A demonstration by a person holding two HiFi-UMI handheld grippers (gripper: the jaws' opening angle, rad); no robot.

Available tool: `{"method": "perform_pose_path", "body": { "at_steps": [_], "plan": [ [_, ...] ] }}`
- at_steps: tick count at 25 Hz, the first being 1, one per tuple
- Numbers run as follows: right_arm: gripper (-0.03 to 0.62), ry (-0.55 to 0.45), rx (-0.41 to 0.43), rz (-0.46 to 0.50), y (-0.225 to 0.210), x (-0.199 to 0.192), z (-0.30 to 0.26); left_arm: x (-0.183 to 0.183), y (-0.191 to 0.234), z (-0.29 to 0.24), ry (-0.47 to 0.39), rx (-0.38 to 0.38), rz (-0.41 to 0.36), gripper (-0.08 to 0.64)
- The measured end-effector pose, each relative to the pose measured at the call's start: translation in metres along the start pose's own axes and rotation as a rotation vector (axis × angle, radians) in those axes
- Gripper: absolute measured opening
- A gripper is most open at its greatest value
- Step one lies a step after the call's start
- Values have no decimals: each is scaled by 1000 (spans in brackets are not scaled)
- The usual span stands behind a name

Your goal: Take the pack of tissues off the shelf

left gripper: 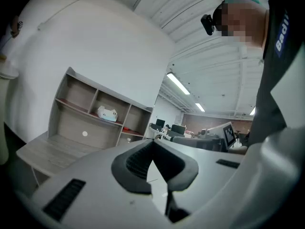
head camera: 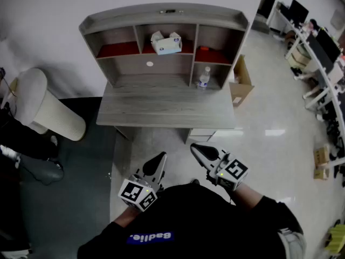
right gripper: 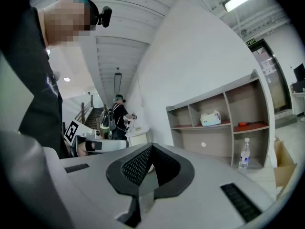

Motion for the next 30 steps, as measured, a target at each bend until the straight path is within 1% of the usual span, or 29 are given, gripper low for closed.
{"method": "perform_pose_path", "body": {
  "at_steps": [10,18,24,30],
  "plan": [
    [28,-8,17,0,-2,2,16,-2,-16,-4,-8,19,-11,2],
    [28,-11,34,-7,-14,2,30,-5,-29,-16,-9,44,-26,2],
    [29,-41,58,-22,-33,6,44,-5,-40,-34,-15,66,-48,2],
    [29,-30,82,-32,-53,1,50,-11,-41,-50,-19,110,-57,2]
  ]
}}
Point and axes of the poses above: the fingertips, and each gripper's own axes: z backward along the fingers, y to its left, x out of its top, the point moved 1 cm from there along z, backward along the fingers, and after that the axes turned 1 degree about -y, right-handed, at the moved point
